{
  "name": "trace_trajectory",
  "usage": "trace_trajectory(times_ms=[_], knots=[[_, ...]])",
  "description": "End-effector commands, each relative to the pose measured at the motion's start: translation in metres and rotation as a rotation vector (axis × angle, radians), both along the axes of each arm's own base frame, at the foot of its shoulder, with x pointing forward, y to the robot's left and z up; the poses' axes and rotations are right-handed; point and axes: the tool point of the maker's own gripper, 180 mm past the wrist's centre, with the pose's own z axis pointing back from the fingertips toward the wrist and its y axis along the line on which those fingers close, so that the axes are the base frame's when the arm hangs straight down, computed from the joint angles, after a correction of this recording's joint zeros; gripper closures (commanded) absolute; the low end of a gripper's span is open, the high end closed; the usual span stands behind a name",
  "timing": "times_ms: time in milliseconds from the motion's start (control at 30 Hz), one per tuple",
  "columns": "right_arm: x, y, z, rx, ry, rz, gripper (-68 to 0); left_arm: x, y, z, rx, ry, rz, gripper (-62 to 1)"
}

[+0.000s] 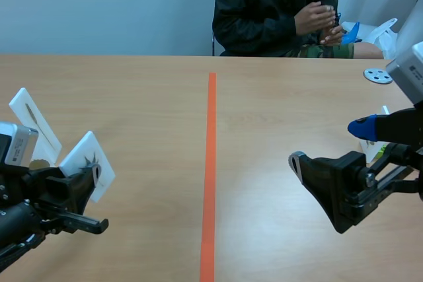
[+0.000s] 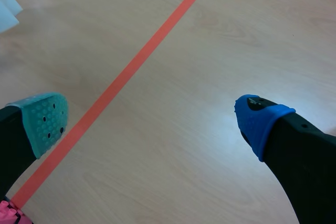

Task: Sort the leaf by its shape. The table is split by an orange tape line. A compound leaf with several leaflets goes to the left side, a simple leaf with one blade goes to the right side. Return to the home posture when a red brick is placed on the table.

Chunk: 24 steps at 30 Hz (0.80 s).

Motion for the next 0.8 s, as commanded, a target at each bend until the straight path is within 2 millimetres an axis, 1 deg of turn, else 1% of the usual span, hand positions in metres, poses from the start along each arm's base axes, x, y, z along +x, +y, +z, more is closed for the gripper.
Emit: trace_trajectory(times_ms=[0, 100, 300, 433, 600, 767], knots=[[0.005, 0.000, 0.010, 0.007, -0.036, 0.004, -67.9, 0.006, 0.011, 0.010, -0.007, -0.040, 0.063, -4.0], [0.005, 0.000, 0.011, 0.008, -0.036, 0.004, -67.9, 0.005, 0.023, 0.004, -0.003, -0.030, 0.112, -4.0], [0.005, 0.000, 0.011, 0.008, -0.036, 0.004, -67.9, 0.000, 0.027, -0.009, -0.006, 0.002, 0.130, -4.0], [0.005, 0.000, 0.011, 0.007, -0.036, 0.004, -67.9, 0.002, 0.032, -0.012, -0.012, -0.020, 0.147, -4.0], [0.005, 0.000, 0.011, 0.007, -0.036, 0.004, -67.9, 0.003, 0.038, -0.030, -0.019, 0.009, 0.168, -4.0], [0.005, 0.000, 0.010, 0.007, -0.036, 0.004, -67.9, 0.007, 0.047, -0.044, -0.023, 0.018, 0.197, -4.0]])
